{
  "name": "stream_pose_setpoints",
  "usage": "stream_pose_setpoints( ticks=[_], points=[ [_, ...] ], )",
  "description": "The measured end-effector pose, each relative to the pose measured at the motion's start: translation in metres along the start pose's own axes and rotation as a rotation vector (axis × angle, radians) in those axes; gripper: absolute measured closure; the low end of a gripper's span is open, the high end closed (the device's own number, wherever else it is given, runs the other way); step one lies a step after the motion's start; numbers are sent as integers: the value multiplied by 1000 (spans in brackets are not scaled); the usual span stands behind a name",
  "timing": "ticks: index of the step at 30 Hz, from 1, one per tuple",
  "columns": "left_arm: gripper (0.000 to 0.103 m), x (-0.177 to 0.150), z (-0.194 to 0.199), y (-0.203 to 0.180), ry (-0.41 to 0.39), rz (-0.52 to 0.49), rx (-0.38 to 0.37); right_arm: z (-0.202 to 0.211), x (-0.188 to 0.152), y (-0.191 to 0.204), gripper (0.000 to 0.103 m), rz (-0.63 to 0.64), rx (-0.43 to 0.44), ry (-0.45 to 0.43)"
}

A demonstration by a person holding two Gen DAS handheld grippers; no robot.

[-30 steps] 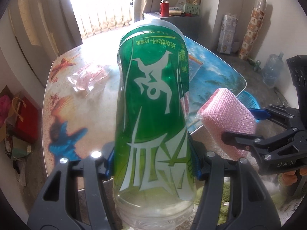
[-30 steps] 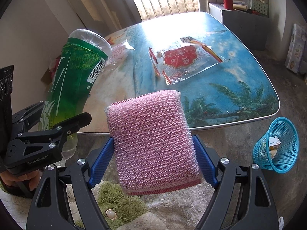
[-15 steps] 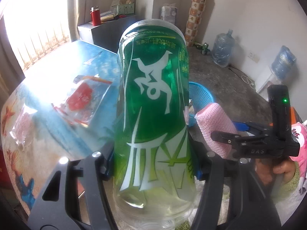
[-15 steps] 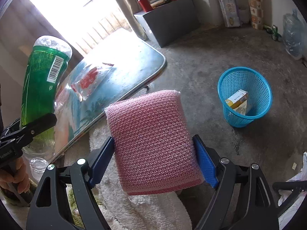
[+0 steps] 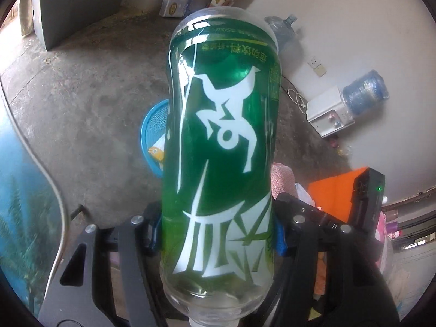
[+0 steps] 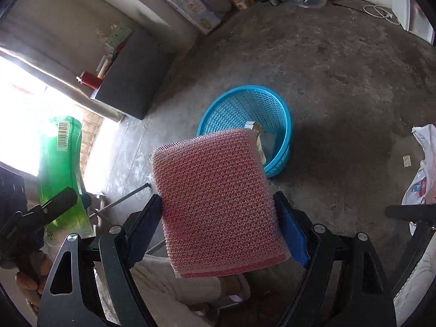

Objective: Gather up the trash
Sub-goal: 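Carry the bottle and sponge over the blue wastebasket and open both grippers, then move both tools back from the wastebasket to the table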

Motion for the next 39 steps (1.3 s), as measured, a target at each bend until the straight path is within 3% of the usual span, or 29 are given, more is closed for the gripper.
stream_pose_setpoints(
  ticks=[7,9,10,14,20,24,29,34,39],
  points=[
    [45,62,-103,19,55,88,-28,-81,72,-22,21,-64,-39,54],
    [25,73,-123,24,49,95,-24,-107,90,-27,21,-70,-68,67],
    [22,76,-131,29,45,109,-14,-121,99,-31,20,-76,-85,80],
    [22,73,-147,53,60,170,-17,-167,118,-47,19,-100,-139,136],
    [22,59,-148,83,52,186,-3,-195,123,-49,19,-40,-199,147],
    [22,66,-144,87,43,208,-15,-194,119,-51,19,-28,-201,141],
    [22,65,-121,69,-17,139,-3,-165,116,-55,19,-46,-158,53],
    [22,50,-75,38,-124,56,-17,-125,109,-58,19,-84,-106,-32],
    [19,20,-16,14,-222,-44,-26,-86,81,-50,19,-83,-30,-70]
  ],
)
Point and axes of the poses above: each gripper's, at about its wrist camera, not at the fingertips, and z roughly against the way its jaws point, y to its left, x to its top, the point moved 1 cm from there along -z, roughly the way its jaws point, and after that the axes turned 5 degrees about y, right-handed, at the moved point
